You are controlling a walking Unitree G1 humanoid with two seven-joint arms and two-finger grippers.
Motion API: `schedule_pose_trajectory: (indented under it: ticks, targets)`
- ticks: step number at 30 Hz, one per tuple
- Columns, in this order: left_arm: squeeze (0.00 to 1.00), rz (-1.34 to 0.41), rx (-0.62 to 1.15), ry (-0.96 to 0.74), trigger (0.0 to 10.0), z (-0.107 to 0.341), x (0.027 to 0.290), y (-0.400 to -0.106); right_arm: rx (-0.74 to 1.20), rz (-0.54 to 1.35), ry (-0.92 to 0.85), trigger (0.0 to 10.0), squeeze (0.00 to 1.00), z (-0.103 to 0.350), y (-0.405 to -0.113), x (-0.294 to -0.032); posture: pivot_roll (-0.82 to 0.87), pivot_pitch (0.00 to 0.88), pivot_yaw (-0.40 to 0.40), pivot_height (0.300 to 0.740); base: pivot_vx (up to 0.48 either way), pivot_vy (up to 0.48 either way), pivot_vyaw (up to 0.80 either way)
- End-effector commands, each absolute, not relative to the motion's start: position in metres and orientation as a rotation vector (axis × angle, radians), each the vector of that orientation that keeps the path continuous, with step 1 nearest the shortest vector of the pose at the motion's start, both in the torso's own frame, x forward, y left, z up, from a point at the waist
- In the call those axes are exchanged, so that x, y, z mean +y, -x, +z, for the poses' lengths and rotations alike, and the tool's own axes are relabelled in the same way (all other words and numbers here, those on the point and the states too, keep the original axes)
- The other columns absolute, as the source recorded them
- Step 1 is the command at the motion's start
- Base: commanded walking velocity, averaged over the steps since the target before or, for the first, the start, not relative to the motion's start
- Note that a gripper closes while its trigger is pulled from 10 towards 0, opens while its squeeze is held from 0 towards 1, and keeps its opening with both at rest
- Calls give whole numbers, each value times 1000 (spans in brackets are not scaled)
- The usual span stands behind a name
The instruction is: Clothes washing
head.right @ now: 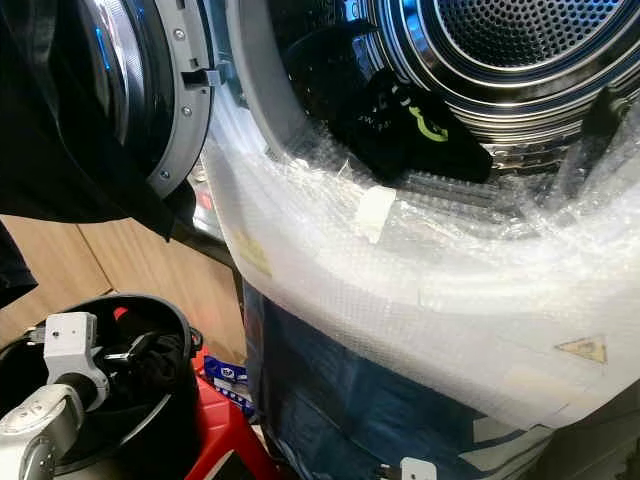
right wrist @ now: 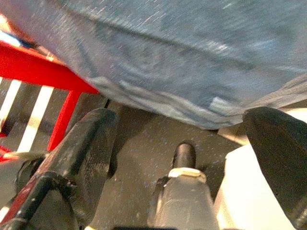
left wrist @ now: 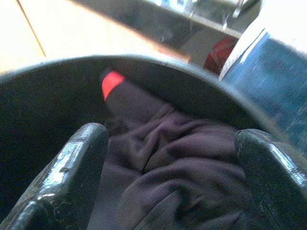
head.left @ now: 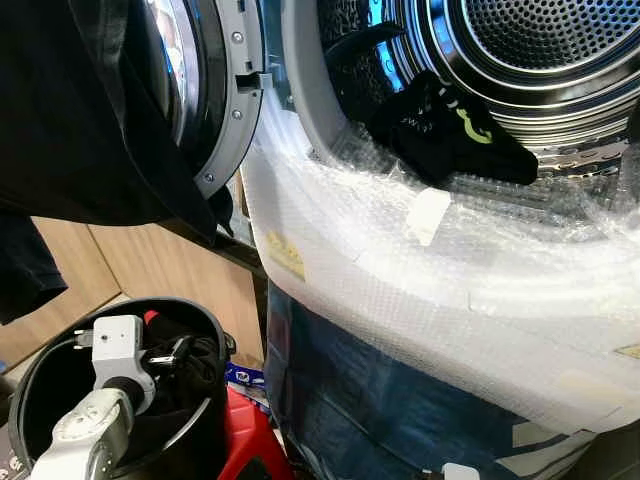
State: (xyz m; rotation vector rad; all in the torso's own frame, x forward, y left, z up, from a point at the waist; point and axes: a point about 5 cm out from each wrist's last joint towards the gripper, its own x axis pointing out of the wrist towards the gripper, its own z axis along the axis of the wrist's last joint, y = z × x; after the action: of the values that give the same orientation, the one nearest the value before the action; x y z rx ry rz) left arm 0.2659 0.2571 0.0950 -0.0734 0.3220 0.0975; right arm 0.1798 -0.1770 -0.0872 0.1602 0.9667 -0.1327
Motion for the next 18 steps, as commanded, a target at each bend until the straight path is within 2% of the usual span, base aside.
schedule_pose_trajectory:
  ticks: [1,6,10,15,18]
  targets:
    - [1000,90,352,96,10000,94,263,-266,948,-149,-167,10000,0,-85,-185,-179,242,0,46,740,0,0,0]
    - [1000,-1,396,25,10000,95,260,-261,941,-149,-169,10000,0,-83,-187,-179,249,0,50,740,0,0,0]
    - [1000,-108,380,-134,10000,98,255,-259,939,-138,-174,10000,0,-83,-188,-175,248,0,47,740,0,0,0]
    - [1000,-125,307,-126,10000,111,253,-264,943,-143,-174,10000,0,-84,-187,-175,251,0,48,740,0,0,0]
    - [1000,-210,303,-45,10000,109,247,-261,944,-164,-160,10000,0,-84,-186,-177,247,0,50,740,0,0,0]
